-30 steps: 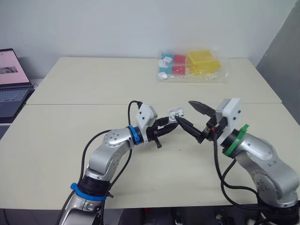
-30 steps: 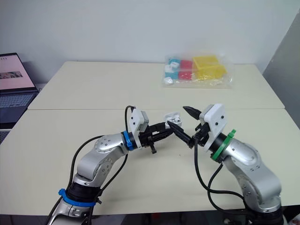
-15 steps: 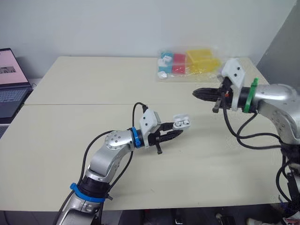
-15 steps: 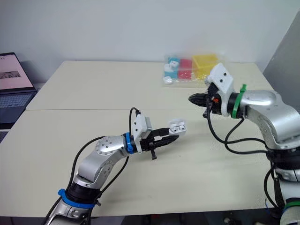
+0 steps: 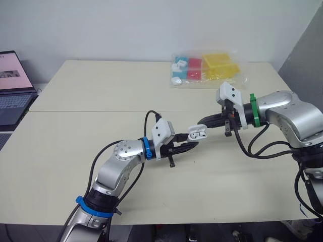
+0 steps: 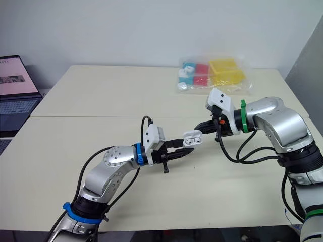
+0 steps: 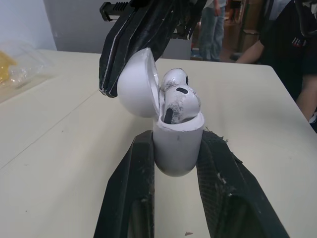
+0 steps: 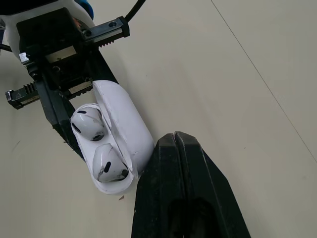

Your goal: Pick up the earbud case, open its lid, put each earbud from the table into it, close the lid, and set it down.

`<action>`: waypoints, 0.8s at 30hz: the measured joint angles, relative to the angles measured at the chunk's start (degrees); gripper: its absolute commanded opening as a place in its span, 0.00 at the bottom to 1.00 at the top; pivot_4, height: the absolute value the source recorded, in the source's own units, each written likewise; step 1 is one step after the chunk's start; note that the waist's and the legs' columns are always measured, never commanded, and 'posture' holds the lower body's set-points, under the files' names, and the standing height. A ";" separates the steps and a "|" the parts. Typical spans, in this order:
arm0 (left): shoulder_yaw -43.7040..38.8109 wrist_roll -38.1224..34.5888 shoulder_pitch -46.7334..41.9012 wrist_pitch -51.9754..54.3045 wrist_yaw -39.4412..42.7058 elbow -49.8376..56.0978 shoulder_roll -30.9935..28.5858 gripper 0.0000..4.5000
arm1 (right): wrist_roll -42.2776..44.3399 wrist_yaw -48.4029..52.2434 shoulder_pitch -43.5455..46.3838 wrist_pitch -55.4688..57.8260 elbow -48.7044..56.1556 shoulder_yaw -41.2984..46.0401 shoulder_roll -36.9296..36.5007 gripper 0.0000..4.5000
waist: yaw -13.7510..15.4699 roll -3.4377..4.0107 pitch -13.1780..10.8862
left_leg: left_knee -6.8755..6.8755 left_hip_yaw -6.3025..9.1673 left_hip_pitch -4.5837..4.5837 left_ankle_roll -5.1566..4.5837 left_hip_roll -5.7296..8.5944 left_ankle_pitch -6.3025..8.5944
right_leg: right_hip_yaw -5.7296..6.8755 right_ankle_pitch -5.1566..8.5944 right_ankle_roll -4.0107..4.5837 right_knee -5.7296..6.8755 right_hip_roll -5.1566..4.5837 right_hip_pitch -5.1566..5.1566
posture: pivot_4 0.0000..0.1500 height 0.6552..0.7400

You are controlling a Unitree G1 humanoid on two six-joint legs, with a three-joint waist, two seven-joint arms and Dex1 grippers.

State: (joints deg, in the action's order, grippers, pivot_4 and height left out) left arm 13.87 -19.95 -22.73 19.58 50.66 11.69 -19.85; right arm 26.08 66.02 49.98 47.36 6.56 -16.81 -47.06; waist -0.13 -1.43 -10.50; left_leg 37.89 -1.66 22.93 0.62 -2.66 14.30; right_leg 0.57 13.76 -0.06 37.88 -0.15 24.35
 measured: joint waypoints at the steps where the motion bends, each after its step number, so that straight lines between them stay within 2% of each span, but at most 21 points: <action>1: 0.00 -0.01 -0.02 0.03 -0.02 0.01 0.00 0.18 | 0.31 0.24 -0.02 0.48 0.52 0.11 0.00 0.00 | 0.00 0.00 0.00 | 0.00 0.00 0.00 0.00 0.00 0.00 | 0.00 0.00 0.00 0.00 0.00 0.00 | 1.00 1.00; 9: 0.34 -0.05 -0.17 0.89 -0.08 0.04 0.00 0.18 | 2.92 1.90 -1.75 1.50 5.44 3.21 -0.37 0.00 | 0.00 0.00 0.00 | 0.00 0.00 0.00 0.00 0.01 0.00 | -0.01 0.00 0.00 0.00 0.00 0.00 | 1.00 1.00; 24: -0.76 -0.30 -1.05 2.48 -1.63 -0.01 0.73 0.18 | 1.98 0.96 -8.09 0.85 11.21 2.94 -1.56 0.00 | 0.00 0.00 0.00 | 0.03 -0.01 -0.02 0.00 0.02 0.00 | -0.01 0.00 0.00 0.03 0.00 -0.01 | 1.00 1.00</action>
State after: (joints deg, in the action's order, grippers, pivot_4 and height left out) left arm 13.10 -20.25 -23.78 22.06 49.03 11.68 -19.13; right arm 28.06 66.98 41.88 48.21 17.78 -13.87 -48.62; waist -0.12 -1.43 -10.50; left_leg 37.91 -1.67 22.91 0.62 -2.64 14.30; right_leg 0.57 13.76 -0.06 37.91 -0.15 24.34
